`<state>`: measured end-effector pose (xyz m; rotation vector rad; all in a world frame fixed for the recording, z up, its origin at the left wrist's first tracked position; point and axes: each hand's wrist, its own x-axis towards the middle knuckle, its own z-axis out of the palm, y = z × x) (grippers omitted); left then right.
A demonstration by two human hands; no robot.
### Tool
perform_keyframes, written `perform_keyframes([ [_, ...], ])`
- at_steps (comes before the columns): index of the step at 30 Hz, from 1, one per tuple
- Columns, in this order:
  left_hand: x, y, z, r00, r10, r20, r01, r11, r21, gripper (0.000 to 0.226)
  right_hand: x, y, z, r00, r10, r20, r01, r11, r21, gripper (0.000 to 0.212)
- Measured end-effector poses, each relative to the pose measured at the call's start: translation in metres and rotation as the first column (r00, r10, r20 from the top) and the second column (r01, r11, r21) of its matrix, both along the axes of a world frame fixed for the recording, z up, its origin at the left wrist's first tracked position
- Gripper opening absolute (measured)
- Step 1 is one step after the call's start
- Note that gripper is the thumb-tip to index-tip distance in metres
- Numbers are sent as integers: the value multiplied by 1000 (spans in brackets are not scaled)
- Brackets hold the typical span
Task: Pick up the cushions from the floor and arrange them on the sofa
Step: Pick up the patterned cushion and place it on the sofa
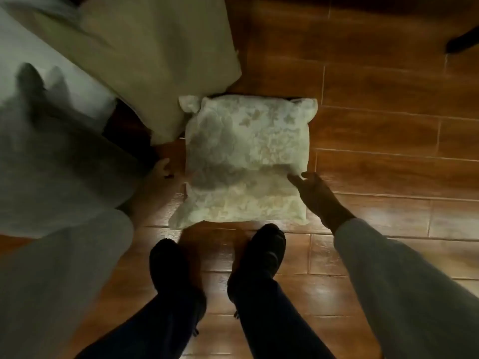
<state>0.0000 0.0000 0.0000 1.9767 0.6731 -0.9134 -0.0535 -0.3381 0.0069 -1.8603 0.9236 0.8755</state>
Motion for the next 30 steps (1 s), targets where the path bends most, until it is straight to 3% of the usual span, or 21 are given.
perform_keyframes([
  [2, 0, -12, -33, 995, 101, -28, -102, 993, -50, 121, -2, -10, -42, 996, -73, 53, 70, 996, 53, 58],
  [4, 1, -19, -50, 993, 114, -18, -115, 984, -139, 71, -1, -20, -64, 989, -138, 49, 131, 984, 123, 59],
  [6, 6, -28, -66, 991, 135, -6, -133, 965, -227, 53, 6, -30, -87, 971, -236, 27, 228, 958, 174, 63],
  [10, 24, -44, -83, 974, 194, -119, -223, 912, -344, 63, 21, -40, -112, 935, -354, -12, 325, 844, 426, 51],
  [12, 29, -50, -90, 960, 238, -150, -278, 886, -371, 53, 23, -42, -116, 923, -386, 1, 339, 812, 476, 55],
  [15, 28, -50, -77, 952, 238, -194, -299, 862, -409, 66, 16, -41, -100, 899, -437, -16, 381, 764, 521, 56],
  [20, 27, -52, -18, 983, 138, -117, -176, 884, -433, 81, -1, -49, -30, 856, -517, 11, 450, 755, 478, 78],
  [26, 59, -81, 135, 998, 70, -2, -62, 862, -504, 66, 11, -78, 127, 806, -571, 153, 443, 754, 484, 66],
  [30, 89, -101, 261, 998, 19, 62, 14, 869, -495, 43, 30, -96, 248, 770, -593, 237, 429, 755, 495, 76],
])
